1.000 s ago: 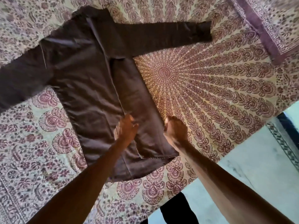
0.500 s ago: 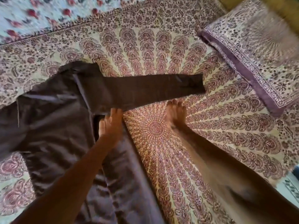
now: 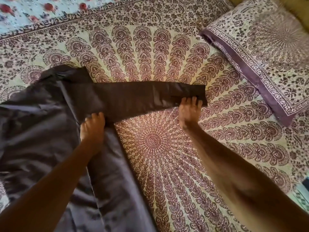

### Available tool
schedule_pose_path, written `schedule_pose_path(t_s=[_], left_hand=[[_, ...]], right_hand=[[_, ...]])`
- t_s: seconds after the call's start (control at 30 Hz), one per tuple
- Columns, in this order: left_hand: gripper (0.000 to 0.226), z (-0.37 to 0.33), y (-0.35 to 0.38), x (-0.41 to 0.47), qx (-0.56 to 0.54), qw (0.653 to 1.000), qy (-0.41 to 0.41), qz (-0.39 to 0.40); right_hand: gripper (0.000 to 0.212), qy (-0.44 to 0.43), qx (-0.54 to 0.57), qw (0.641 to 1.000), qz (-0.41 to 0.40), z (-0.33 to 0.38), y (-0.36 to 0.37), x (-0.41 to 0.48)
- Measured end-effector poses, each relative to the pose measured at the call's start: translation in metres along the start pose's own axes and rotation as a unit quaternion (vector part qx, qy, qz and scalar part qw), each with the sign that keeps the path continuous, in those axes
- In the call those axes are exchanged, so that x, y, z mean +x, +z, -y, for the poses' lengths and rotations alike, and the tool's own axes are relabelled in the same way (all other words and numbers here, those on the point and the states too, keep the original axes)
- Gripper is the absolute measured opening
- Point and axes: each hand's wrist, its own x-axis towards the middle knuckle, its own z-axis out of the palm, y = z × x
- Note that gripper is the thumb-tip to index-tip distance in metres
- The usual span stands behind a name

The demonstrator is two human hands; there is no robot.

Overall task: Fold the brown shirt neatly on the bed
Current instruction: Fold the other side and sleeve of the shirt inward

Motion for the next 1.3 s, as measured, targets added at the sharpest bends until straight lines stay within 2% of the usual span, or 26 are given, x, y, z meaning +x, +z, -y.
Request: schedule_pose_path(t_s=[0.17, 0.37, 0.43, 0.5, 0.57, 0.63, 0.7, 0.77, 0.83, 0.97, 1.1, 1.17, 1.23, 1.27, 1.3], left_hand=[[0.035, 0.027, -0.012, -0.013, -0.168, 0.985, -0.049, -0.002], [0.023, 0.065, -0.017, -0.034, -0.284, 0.953, -0.069, -0.074], [0.022, 0.072, -0.01, -0.037, -0.374, 0.916, -0.137, -0.044], [0.023, 0.077, 0.001, -0.043, -0.498, 0.842, -0.208, 0.022], [0.006, 0.075, 0.013, -0.058, -0.593, 0.772, -0.207, 0.098], [0.017, 0.064, 0.015, -0.083, -0.632, 0.732, -0.171, 0.186], [0.024, 0.046, 0.012, -0.108, -0.662, 0.686, -0.185, 0.238], [0.023, 0.031, 0.016, -0.124, -0.688, 0.651, -0.217, 0.237], [0.025, 0.023, 0.019, -0.132, -0.708, 0.629, -0.234, 0.218], [0.034, 0.024, 0.023, -0.133, -0.748, 0.578, -0.248, 0.214], [0.023, 0.031, 0.019, -0.13, -0.738, 0.578, -0.287, 0.197], [0.024, 0.032, 0.017, -0.125, -0.733, 0.585, -0.289, 0.192], [0.015, 0.032, 0.014, -0.124, -0.728, 0.599, -0.282, 0.178], [0.016, 0.032, 0.015, -0.123, -0.735, 0.597, -0.283, 0.155], [0.029, 0.034, 0.013, -0.124, -0.732, 0.599, -0.298, 0.13]], right_hand=[[0.017, -0.055, 0.014, 0.998, -0.003, -0.011, -0.016, -0.074], [0.025, -0.113, 0.029, 0.992, 0.047, 0.007, -0.048, -0.187], [0.024, -0.122, 0.065, 0.989, 0.057, 0.022, -0.063, -0.222], [0.025, -0.137, 0.095, 0.984, 0.063, 0.041, -0.079, -0.255], [0.021, -0.159, 0.109, 0.979, 0.07, 0.062, -0.098, -0.287], [0.018, -0.172, 0.136, 0.972, 0.081, 0.08, -0.115, -0.314], [0.013, -0.18, 0.158, 0.967, 0.086, 0.095, -0.128, -0.34], [0.009, -0.178, 0.17, 0.964, 0.102, 0.106, -0.136, -0.364], [0.005, -0.172, 0.183, 0.963, 0.101, 0.111, -0.139, -0.383], [0.011, -0.137, 0.215, 0.965, 0.056, 0.108, -0.148, -0.405], [0.019, -0.09, 0.203, 0.974, 0.055, 0.104, -0.143, -0.411], [0.019, -0.107, 0.201, 0.971, 0.072, 0.105, -0.133, -0.414], [0.013, -0.14, 0.22, 0.962, 0.085, 0.106, -0.122, -0.415], [0.014, -0.138, 0.248, 0.953, 0.101, 0.107, -0.117, -0.415], [0.02, -0.115, 0.286, 0.943, 0.129, 0.108, -0.113, -0.414]])
